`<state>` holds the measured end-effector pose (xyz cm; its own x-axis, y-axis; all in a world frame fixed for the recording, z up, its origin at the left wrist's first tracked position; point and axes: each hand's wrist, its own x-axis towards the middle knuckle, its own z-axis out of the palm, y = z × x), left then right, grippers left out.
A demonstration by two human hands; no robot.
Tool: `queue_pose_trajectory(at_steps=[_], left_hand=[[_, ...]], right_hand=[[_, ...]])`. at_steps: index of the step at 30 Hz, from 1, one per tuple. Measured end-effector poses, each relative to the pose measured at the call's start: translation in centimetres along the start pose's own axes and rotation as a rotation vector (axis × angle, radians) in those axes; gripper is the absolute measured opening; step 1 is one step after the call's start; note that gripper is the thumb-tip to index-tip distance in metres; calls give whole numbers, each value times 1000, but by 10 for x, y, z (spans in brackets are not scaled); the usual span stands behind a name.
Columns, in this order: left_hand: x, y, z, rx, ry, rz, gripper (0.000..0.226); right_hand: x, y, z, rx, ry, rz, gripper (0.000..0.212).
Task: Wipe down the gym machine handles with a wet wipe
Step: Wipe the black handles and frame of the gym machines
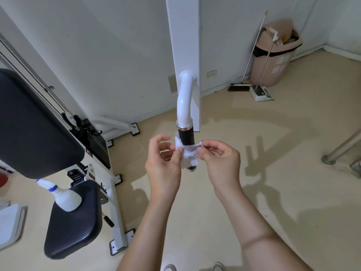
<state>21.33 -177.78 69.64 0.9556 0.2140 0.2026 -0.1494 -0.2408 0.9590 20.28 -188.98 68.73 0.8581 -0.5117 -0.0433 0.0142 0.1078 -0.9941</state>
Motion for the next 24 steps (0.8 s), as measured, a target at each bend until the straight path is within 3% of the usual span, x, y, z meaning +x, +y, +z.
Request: queue_pose_trajectory(at_steps=[3, 6, 11, 15, 24], left_hand=[[-9, -11, 6, 150, 93, 248, 18], [-16, -23, 12, 260, -1, 351, 29], [-7, -34, 20, 373, -29, 296, 15], [-14, -54, 27, 539, -90, 217, 26], [-22, -64, 33, 714, -180, 137, 15]], right_hand=[[0, -2, 4, 11, 9, -14, 21], [-3, 2, 9, -158, 0, -138, 31], [4, 7, 1, -369, -96, -252, 22], [9, 19, -5, -506, -202, -191, 21], [12, 38, -13, -620, -297, -76, 21]])
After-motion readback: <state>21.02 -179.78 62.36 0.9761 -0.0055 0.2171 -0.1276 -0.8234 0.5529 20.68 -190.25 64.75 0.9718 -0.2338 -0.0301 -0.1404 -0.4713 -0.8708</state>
